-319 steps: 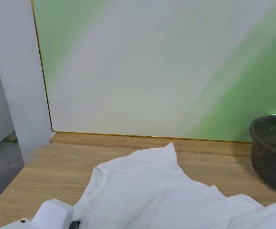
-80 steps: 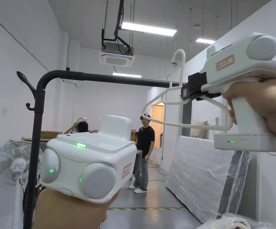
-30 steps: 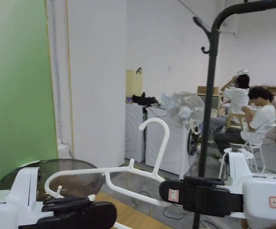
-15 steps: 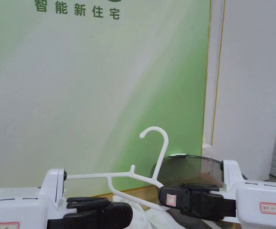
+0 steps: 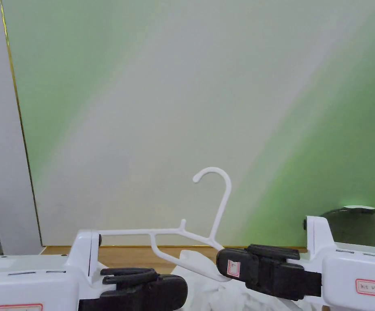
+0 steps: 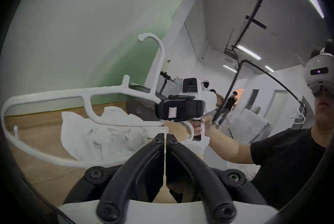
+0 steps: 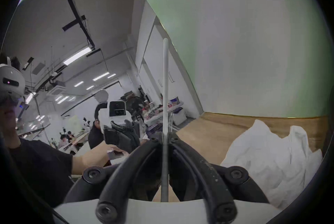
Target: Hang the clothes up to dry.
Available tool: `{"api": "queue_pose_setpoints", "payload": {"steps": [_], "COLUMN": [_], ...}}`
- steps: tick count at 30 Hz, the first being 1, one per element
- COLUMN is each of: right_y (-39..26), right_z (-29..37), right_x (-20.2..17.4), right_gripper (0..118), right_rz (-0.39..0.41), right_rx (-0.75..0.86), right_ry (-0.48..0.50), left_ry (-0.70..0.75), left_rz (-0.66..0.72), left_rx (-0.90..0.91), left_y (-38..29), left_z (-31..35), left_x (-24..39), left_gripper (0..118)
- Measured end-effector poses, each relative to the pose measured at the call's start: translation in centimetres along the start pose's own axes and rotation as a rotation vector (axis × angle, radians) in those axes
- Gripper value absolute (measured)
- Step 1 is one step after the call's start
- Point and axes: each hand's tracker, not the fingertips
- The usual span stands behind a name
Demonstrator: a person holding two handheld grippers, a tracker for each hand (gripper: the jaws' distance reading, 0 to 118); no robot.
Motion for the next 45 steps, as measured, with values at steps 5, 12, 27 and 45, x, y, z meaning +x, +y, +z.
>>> {"api": "queue_pose_setpoints", "payload": {"steps": [5, 12, 27, 45], "right_y": [-0.5, -2.2, -5.5, -5.8], "right_z": [-1.1, -0.5, 3.2, 3.0], "right_x": [-0.6, -1.5, 1.2, -0.1], "right_gripper": [6, 7, 7, 7], "right_rz": [0.048, 0.061, -0.101, -0.058], "right_rx": [-0.014, -0.018, 0.012, -0.032], "right_ry": [-0.183, -0.405, -0.473, -0.443], "left_ry": [0.143, 0.641, 0.618, 0.558], "left_rz": [-0.007, -0.180, -0.098, 0.000], "left_rx": [-0.060, -0.265, -0.593, -0.656], "left_y": [-0.8, -4.3, -9.3, -9.1], "left_z": [-1.1, -7.9, -14.7, -15.5], "left_x": [-1.0, -4.7, -10.9, -11.0], "left_gripper": [1, 62, 77, 19]}}
